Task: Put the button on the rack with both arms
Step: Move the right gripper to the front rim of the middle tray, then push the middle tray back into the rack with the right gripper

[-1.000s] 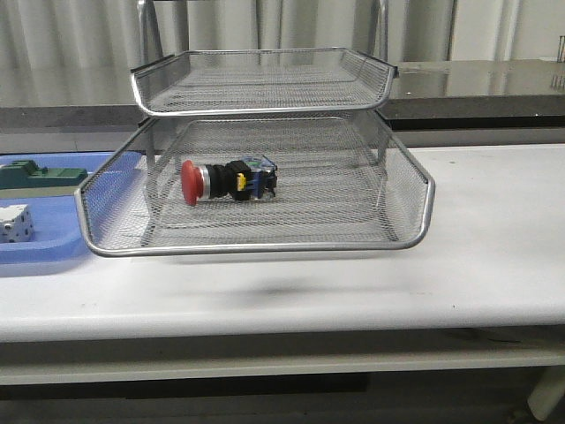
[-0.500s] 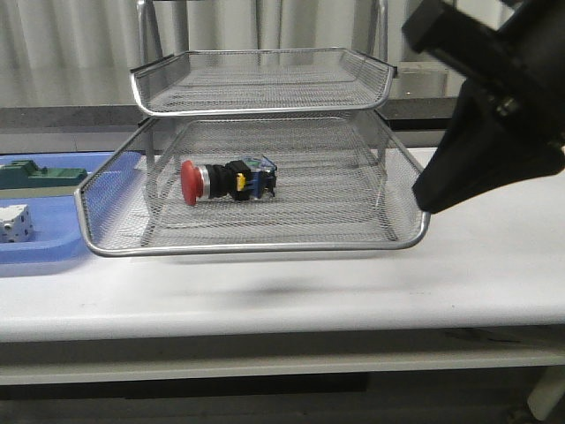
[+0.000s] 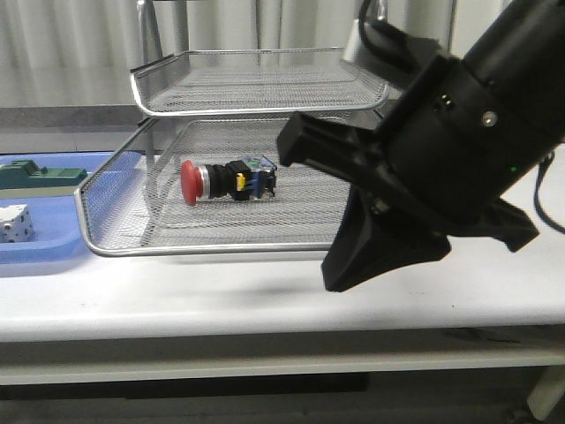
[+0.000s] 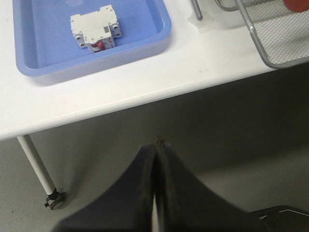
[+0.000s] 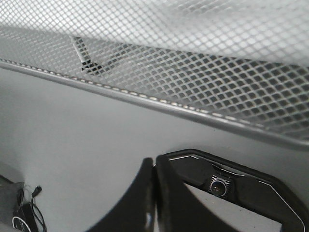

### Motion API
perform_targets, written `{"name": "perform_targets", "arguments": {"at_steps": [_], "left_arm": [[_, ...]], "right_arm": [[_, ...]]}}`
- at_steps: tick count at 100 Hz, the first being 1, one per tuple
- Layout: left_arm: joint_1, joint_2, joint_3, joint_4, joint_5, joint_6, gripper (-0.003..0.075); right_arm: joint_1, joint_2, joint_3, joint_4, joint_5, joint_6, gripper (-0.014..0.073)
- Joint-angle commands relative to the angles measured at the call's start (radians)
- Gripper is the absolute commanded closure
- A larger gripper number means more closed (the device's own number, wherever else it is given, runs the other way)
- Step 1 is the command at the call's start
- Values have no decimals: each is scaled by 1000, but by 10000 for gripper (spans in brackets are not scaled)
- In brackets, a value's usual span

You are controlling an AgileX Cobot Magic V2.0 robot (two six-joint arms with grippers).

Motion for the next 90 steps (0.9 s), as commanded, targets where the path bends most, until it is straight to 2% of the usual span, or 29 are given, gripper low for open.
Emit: {"name": "perform_targets", "arguments": {"at_steps": [1, 90], "left_arm": [[1, 3, -26, -11, -56, -11, 741], [1, 3, -26, -11, -56, -11, 741]], "right_arm": [[21, 5, -25, 17, -62, 12, 655], [32, 133, -30, 16, -305, 11, 655]]}}
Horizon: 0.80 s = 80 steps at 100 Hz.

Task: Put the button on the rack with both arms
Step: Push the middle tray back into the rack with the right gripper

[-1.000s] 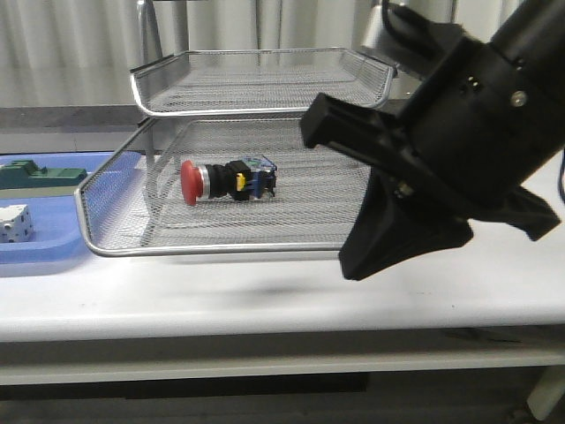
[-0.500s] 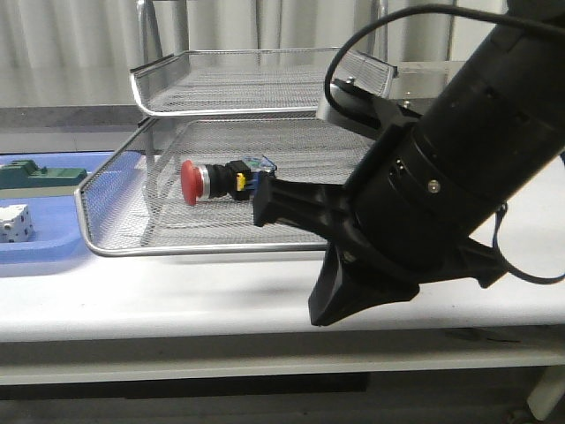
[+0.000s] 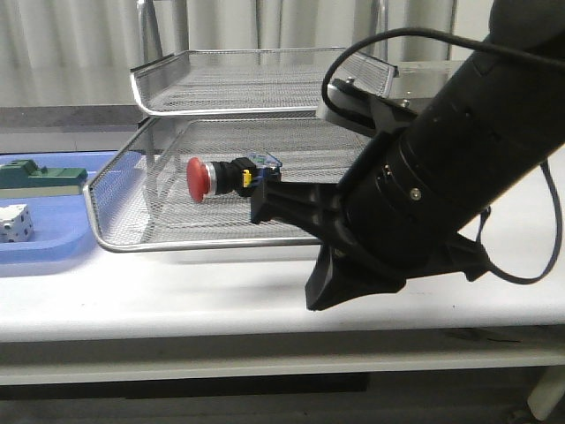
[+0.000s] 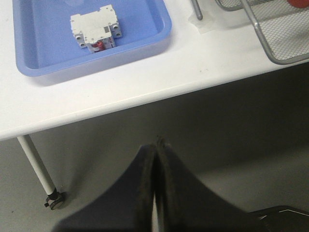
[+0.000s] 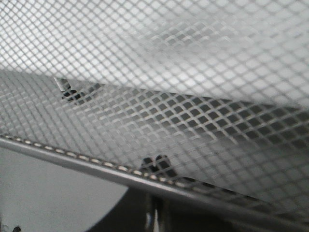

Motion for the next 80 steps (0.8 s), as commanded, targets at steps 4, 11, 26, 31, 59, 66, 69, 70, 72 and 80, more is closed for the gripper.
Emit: {"name": "perform_targets", "arguments": {"at_steps": [4, 11, 26, 31, 59, 66, 69, 70, 72, 80], "left_arm": [[1, 3, -26, -11, -56, -11, 741], [1, 3, -26, -11, -56, -11, 741], [1, 3, -26, -11, -56, -11, 741], [1, 3, -26, -11, -56, -11, 741], [1, 3, -26, -11, -56, -11, 741], [1, 3, -26, -11, -56, -11, 741], [1, 3, -26, -11, -56, -11, 741], [1, 3, -26, -11, -56, -11, 741], [1, 3, -26, -11, -56, -11, 741], [1, 3, -26, -11, -56, -11, 741]], "right_arm": [[-2, -17, -29, 7, -84, -7, 655], [-2, -5, -32, 6, -102, -7, 655], [-8, 7, -78, -6, -103, -26, 655], [-14, 10, -101, -6, -101, -36, 655], [-111, 64, -225, -28, -43, -45, 655], [-131, 80, -252, -38, -23, -45, 655], [-140, 90, -262, -44, -19, -45, 655], [-141, 91, -267, -46, -19, -45, 655], [-143, 96, -274, -50, -17, -45, 655], [-152, 110, -299, -56, -14, -45, 655]]}}
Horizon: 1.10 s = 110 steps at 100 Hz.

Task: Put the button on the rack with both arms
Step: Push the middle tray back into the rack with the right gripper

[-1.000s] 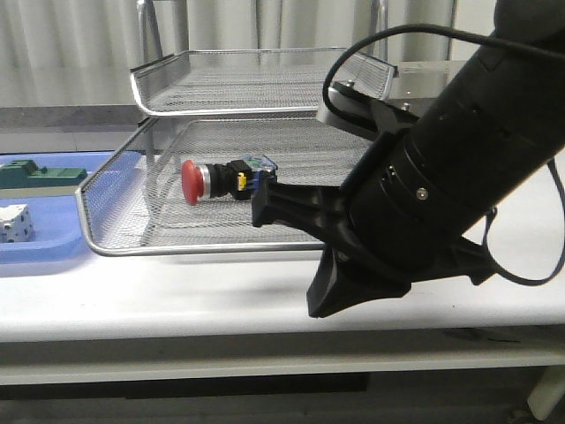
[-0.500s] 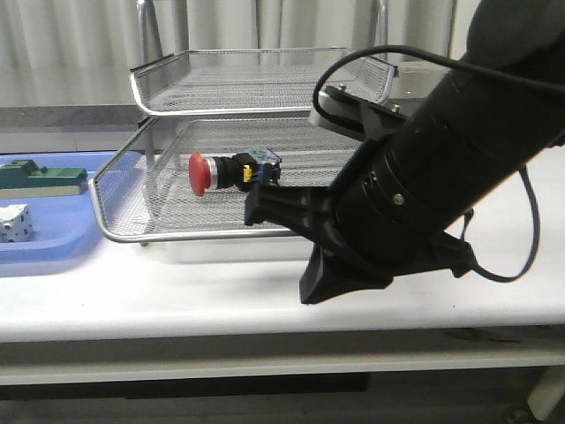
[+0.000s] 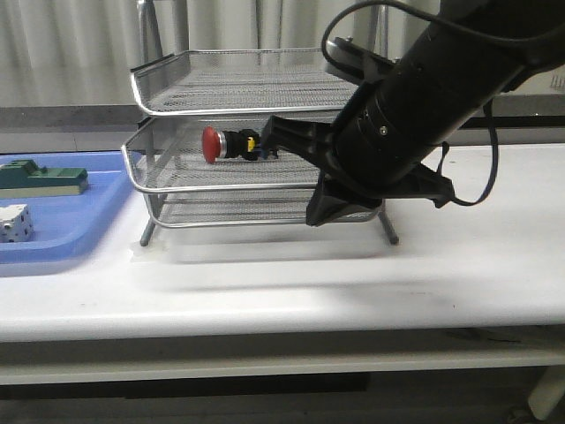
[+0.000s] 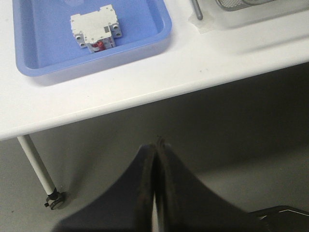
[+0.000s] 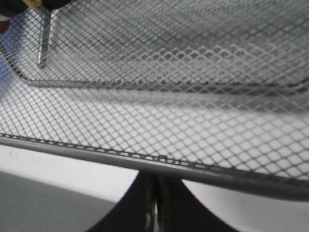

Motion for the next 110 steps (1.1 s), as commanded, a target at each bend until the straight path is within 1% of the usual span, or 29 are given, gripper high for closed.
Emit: {"name": "perform_targets", "arguments": {"at_steps": [1, 51, 86, 110], "left_arm": [[1, 3, -26, -11, -56, -11, 741], [1, 3, -26, -11, -56, -11, 741], [1, 3, -26, -11, -56, -11, 741], [1, 3, -26, -11, -56, -11, 741]], "right_arm": [[-14, -28, -55, -16, -26, -13, 655], [-14, 43, -163, -44, -43, -15, 655], [-14, 49, -168, -62, -94, -22, 655], [-14, 34, -168, -62, 23, -22, 655]]}}
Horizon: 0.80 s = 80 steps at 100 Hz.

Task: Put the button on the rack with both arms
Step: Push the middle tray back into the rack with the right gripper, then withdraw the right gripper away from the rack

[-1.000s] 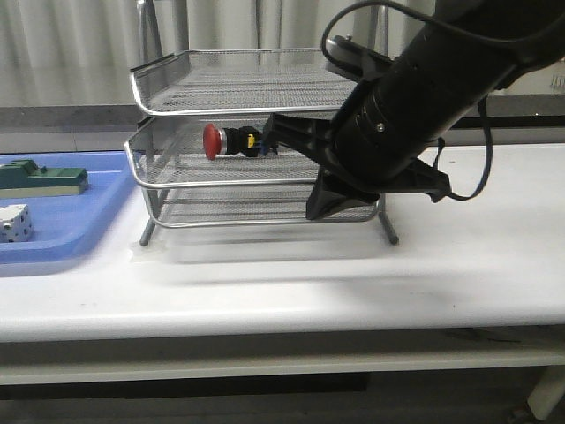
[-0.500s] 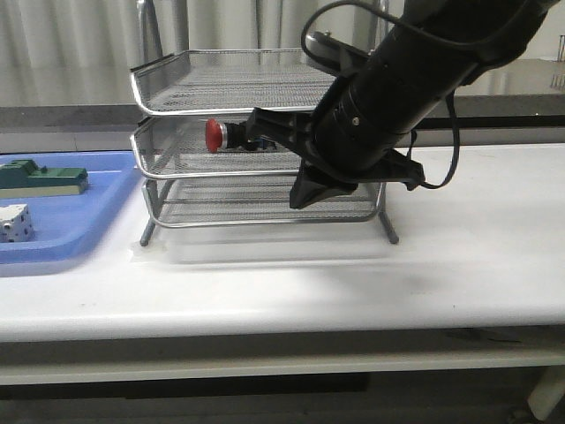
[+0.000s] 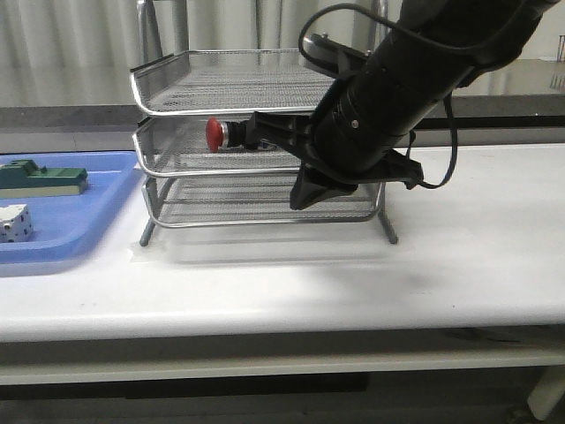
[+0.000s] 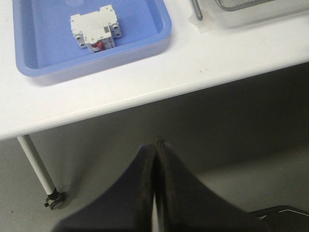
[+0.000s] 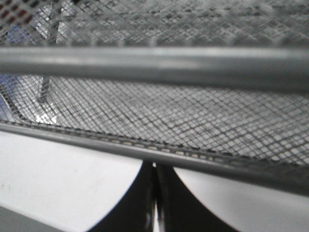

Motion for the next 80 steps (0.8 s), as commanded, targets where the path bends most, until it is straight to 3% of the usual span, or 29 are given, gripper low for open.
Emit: {"name": "perform_targets", "arguments": {"at_steps": [1, 38, 64, 80], "left_arm": [[1, 3, -26, -11, -56, -11, 741], [1, 3, -26, -11, -56, -11, 741], [1, 3, -26, -11, -56, -11, 741], [1, 3, -26, -11, -56, -11, 741]], "right_arm": [[-6, -65, -31, -7, 5, -17, 655], [-6, -193, -3, -68, 118, -24, 655], [-19, -358, 177, -115, 106, -24, 655], [-86, -480, 291, -136, 97, -24, 655]]}}
